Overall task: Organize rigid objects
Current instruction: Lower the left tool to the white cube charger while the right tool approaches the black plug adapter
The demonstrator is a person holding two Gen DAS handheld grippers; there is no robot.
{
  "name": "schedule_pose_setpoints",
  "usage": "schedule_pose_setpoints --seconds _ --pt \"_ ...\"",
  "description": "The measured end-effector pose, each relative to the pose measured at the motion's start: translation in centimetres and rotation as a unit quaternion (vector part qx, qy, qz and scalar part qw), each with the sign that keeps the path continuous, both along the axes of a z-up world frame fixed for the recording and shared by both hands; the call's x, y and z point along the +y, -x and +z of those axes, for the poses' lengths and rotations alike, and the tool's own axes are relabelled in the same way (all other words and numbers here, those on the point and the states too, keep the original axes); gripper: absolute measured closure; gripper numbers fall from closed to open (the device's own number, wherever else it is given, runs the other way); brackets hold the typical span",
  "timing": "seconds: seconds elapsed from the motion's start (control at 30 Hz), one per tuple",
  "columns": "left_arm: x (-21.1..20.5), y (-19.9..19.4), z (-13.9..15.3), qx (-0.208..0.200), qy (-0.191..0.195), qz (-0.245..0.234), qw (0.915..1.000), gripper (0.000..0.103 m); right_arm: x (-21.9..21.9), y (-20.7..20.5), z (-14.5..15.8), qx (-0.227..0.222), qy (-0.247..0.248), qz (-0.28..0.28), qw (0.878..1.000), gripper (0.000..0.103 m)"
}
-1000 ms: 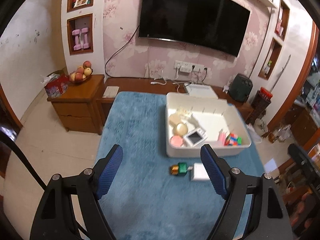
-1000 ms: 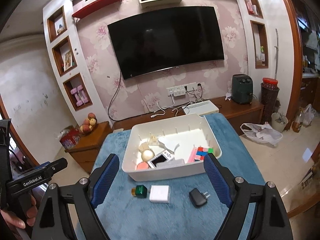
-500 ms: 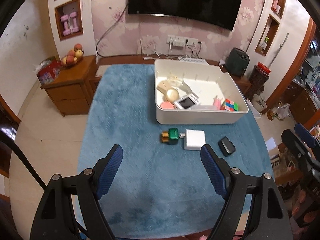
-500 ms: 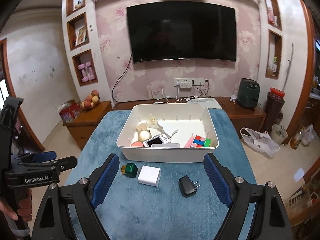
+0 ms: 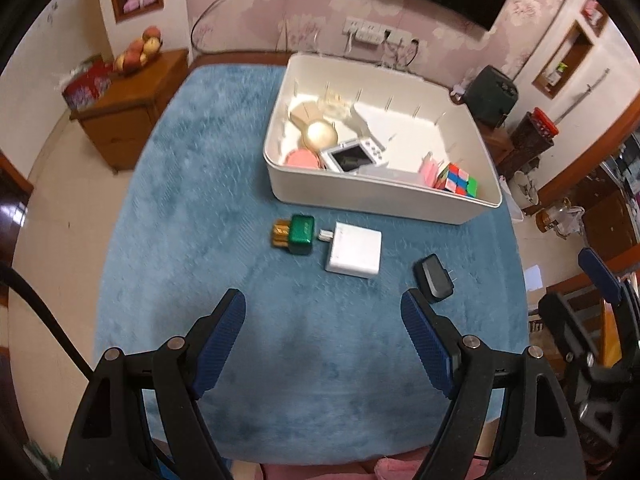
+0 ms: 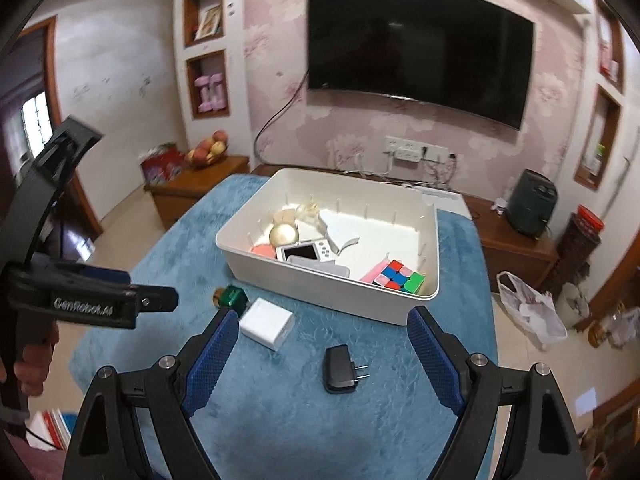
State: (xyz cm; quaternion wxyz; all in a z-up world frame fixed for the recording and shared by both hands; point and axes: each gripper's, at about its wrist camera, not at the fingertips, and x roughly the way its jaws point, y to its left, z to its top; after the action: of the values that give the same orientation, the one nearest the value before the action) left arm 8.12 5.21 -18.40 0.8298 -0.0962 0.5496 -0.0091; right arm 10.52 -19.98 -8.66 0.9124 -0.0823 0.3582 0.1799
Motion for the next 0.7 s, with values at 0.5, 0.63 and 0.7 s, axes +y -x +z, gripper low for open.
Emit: schedule_pose_setpoints --seconds 0.5,0.63,0.7 --pt "-3.4 -5.8 -7.2 0.112 -0.026 0.052 0.9920 0.016 -3.4 -5.0 -7.3 0.089 0.003 0.105 0.990 0.016" --pt "-3.9 -6.8 -9.2 0.139 -0.040 0.055 0.9880 0.016 -3.3 -5.8 -9.3 0.118 0.001 0.115 0.986 0.016" --pt "-4.0 -7.3 -9.9 0.150 -0.041 0.053 0.9864 0.016 -3.2 -5.9 -10.1 0.126 0.002 0.119 0.985 0.016"
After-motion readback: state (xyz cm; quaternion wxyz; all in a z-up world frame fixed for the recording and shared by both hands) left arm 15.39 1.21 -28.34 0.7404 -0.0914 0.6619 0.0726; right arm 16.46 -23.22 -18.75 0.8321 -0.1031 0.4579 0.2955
